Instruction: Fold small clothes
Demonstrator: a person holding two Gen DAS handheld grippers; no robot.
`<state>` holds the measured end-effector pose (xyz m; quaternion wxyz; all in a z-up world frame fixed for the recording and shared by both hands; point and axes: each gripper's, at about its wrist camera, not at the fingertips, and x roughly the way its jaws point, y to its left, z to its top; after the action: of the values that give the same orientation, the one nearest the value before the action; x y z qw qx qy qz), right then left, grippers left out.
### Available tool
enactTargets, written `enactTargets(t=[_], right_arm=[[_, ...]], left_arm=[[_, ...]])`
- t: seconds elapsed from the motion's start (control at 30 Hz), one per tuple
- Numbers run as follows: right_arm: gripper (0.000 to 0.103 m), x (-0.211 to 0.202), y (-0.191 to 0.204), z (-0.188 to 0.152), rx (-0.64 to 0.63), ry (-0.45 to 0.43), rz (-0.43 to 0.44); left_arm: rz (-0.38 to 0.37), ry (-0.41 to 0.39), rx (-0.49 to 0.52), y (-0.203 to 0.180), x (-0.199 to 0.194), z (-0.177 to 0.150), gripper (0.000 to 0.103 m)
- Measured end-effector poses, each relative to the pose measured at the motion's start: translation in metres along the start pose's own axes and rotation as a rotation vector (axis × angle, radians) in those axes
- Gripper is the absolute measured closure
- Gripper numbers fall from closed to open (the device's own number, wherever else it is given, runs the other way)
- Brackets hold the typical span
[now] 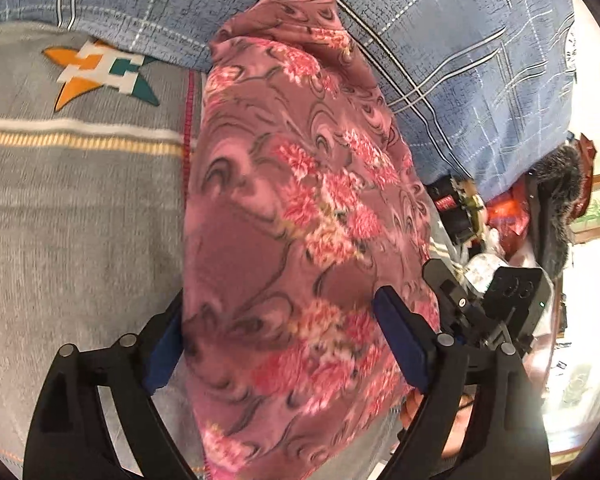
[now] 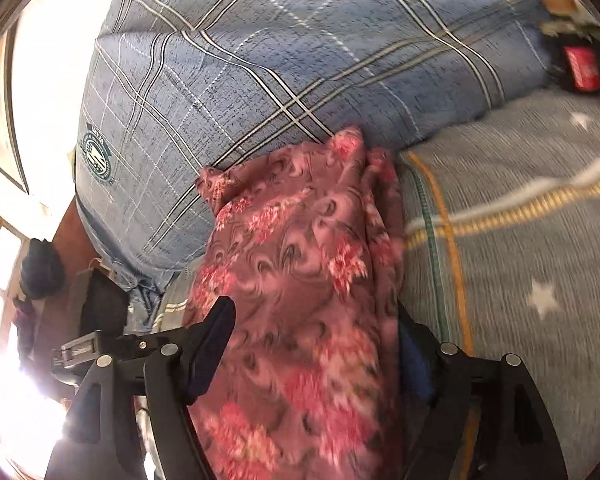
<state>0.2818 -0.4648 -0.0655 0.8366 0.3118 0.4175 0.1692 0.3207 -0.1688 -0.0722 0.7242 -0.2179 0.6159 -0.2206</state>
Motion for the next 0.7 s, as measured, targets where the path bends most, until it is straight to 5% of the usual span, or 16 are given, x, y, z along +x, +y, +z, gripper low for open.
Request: enactTargets(t=[0.07, 0.2, 0.23, 0.33, 0.53, 0.7], right_arm=[[0.029, 0.01, 0.005, 0.0, -0.016, 0.002, -0.025], [0.081, 0.004, 0.028, -0.01, -0.168, 0.017, -0.116], [0.081, 0.0, 0.033, -0.013, -0.201, 0.007, -0.121], [0.083, -0.007, 0.059, -0.023, -0.279, -0.024, -0.172], [0.084, -0.029, 0.104, -0.043, -0.348, -0.084, -0.206], [0.084, -0.05, 0.148, -0.072, -0.386, -0.12, -0.154]], left_arm=[[0.023, -0.015, 0.004, -0.001, -0.003, 0.001, 0.017], [0.11, -0.09, 0.083, -0.016, -0.011, -0.008, 0.06], [0.15, -0.12, 0.121, -0.021, -0.017, -0.012, 0.069], [0.187, -0.177, 0.157, -0.027, -0.034, -0.023, 0.073], [0.129, -0.255, 0.148, -0.028, -0.084, -0.044, 0.073], [0.093, -0.308, 0.139, -0.006, -0.13, -0.075, 0.073]])
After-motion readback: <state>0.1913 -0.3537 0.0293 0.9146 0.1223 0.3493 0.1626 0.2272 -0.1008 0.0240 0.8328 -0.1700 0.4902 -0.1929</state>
